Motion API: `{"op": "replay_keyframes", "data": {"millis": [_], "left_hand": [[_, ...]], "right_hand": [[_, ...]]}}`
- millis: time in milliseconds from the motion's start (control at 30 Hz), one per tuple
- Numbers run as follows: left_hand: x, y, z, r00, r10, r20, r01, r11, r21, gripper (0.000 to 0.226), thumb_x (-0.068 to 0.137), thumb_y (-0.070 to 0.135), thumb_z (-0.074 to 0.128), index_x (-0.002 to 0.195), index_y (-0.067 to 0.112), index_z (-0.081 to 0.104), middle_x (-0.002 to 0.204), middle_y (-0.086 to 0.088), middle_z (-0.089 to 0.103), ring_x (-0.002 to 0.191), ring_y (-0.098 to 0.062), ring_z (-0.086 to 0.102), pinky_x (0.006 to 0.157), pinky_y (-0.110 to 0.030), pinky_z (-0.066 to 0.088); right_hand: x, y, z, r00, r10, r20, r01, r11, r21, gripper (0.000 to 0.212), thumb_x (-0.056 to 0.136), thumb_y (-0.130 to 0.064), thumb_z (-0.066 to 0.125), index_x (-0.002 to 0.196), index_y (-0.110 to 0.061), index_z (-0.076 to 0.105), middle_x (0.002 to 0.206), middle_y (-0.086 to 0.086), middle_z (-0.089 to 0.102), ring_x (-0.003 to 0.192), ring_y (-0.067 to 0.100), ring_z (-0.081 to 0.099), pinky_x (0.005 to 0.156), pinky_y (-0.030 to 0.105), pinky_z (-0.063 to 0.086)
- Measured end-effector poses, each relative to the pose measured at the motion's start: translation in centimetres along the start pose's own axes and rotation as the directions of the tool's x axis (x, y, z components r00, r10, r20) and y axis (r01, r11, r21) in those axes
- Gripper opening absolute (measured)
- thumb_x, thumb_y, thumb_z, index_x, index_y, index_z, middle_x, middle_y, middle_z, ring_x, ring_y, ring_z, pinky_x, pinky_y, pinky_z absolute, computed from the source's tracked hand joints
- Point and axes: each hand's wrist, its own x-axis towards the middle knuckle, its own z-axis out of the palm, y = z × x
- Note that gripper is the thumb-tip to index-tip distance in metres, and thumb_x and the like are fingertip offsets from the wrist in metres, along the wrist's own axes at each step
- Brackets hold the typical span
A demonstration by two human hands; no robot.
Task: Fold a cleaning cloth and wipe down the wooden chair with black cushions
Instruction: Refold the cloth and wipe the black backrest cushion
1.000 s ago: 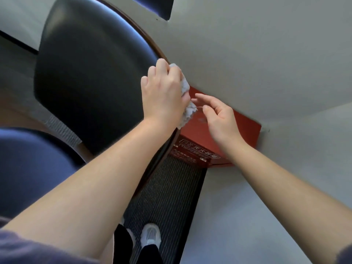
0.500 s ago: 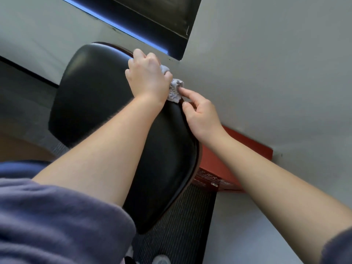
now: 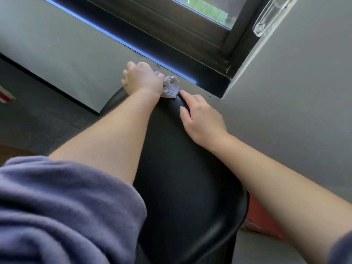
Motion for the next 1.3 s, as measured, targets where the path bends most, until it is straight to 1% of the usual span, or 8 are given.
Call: {"op": "replay_keyframes", "data": {"millis": [400, 467, 533, 600, 767, 833, 933, 1300], "left_hand": [[7.4, -12.1, 1.0, 0.812, -0.388, 0.436, 0.583, 0.565, -0.584, 0.021, 0.096, 0.02, 0.059, 0.11, 0.004, 0.059, 0.093, -0.001, 0.06, 0.103, -0.02, 0.065, 0.083, -0.027, 0.056], [8.0, -14.7, 1.3, 0.684, -0.479, 0.55, 0.698, 0.21, -0.684, 0.012, 0.098, 0.012, 0.049, 0.101, 0.004, 0.057, 0.101, -0.009, 0.06, 0.114, -0.031, 0.062, 0.081, -0.038, 0.058], [8.9, -17.0, 1.9, 0.515, -0.467, 0.719, 0.532, -0.484, -0.695, 0.033, 0.1, 0.007, 0.032, 0.128, -0.002, 0.048, 0.131, -0.024, 0.048, 0.119, -0.045, 0.054, 0.083, -0.053, 0.056], [9.7, -18.6, 2.6, 0.396, -0.493, 0.775, 0.292, -0.732, -0.615, 0.042, 0.1, 0.01, 0.027, 0.139, -0.003, 0.037, 0.142, -0.027, 0.035, 0.123, -0.049, 0.048, 0.095, -0.061, 0.047], [8.5, -20.1, 2.3, 0.375, -0.664, 0.647, 0.414, -0.504, -0.758, 0.037, 0.096, 0.006, 0.035, 0.129, 0.004, 0.049, 0.148, -0.016, 0.039, 0.134, -0.034, 0.041, 0.109, -0.046, 0.036], [6.4, -21.3, 2.1, 0.602, -0.653, 0.46, 0.721, 0.196, -0.665, 0.028, 0.081, -0.01, 0.042, 0.097, 0.005, 0.06, 0.141, -0.017, 0.05, 0.129, -0.034, 0.049, 0.093, -0.035, 0.044], [4.3, -25.7, 3.6, 0.798, -0.477, 0.367, 0.602, 0.613, -0.511, 0.028, 0.092, -0.001, 0.05, 0.11, 0.005, 0.07, 0.122, -0.015, 0.065, 0.107, -0.027, 0.061, 0.087, -0.028, 0.044], [0.8, -26.6, 3.8, 0.964, -0.158, 0.214, 0.248, 0.826, -0.506, 0.034, 0.1, 0.024, 0.036, 0.114, 0.03, 0.065, 0.099, 0.001, 0.069, 0.099, -0.008, 0.063, 0.081, -0.009, 0.044]], "right_hand": [[4.4, -4.2, 3.9, 0.991, -0.07, -0.11, 0.009, 0.876, -0.482, 0.063, 0.099, -0.057, 0.025, 0.152, -0.026, 0.017, 0.128, 0.011, 0.049, 0.106, 0.029, 0.053, 0.075, 0.039, 0.041], [4.3, -4.4, 4.2, 0.988, -0.104, -0.119, 0.027, 0.854, -0.52, 0.064, 0.098, -0.057, 0.025, 0.153, -0.024, 0.016, 0.13, 0.012, 0.049, 0.108, 0.029, 0.053, 0.079, 0.04, 0.044], [4.4, -4.7, 4.5, 0.986, -0.119, -0.114, 0.036, 0.832, -0.553, 0.066, 0.098, -0.059, 0.025, 0.153, -0.024, 0.013, 0.132, 0.012, 0.047, 0.107, 0.03, 0.052, 0.078, 0.041, 0.044], [4.5, -5.0, 4.8, 0.985, -0.13, -0.114, 0.04, 0.813, -0.581, 0.068, 0.097, -0.06, 0.025, 0.154, -0.025, 0.01, 0.136, 0.013, 0.044, 0.105, 0.031, 0.052, 0.076, 0.041, 0.042], [4.3, -5.4, 5.8, 0.976, -0.192, -0.106, 0.077, 0.752, -0.655, 0.07, 0.096, -0.061, 0.028, 0.155, -0.03, 0.005, 0.148, 0.017, 0.034, 0.111, 0.035, 0.048, 0.079, 0.045, 0.04], [4.3, -5.6, 6.0, 0.976, -0.19, -0.11, 0.071, 0.747, -0.661, 0.07, 0.096, -0.061, 0.027, 0.155, -0.031, 0.005, 0.148, 0.017, 0.034, 0.111, 0.035, 0.048, 0.08, 0.045, 0.04], [4.3, -5.4, 6.0, 0.974, -0.19, -0.124, 0.059, 0.74, -0.67, 0.07, 0.095, -0.061, 0.027, 0.155, -0.031, 0.006, 0.146, 0.017, 0.035, 0.111, 0.036, 0.048, 0.081, 0.046, 0.041], [4.3, -5.5, 6.1, 0.972, -0.187, -0.14, 0.038, 0.717, -0.696, 0.071, 0.094, -0.061, 0.028, 0.155, -0.03, 0.008, 0.144, 0.017, 0.037, 0.108, 0.036, 0.049, 0.079, 0.046, 0.041]]}}
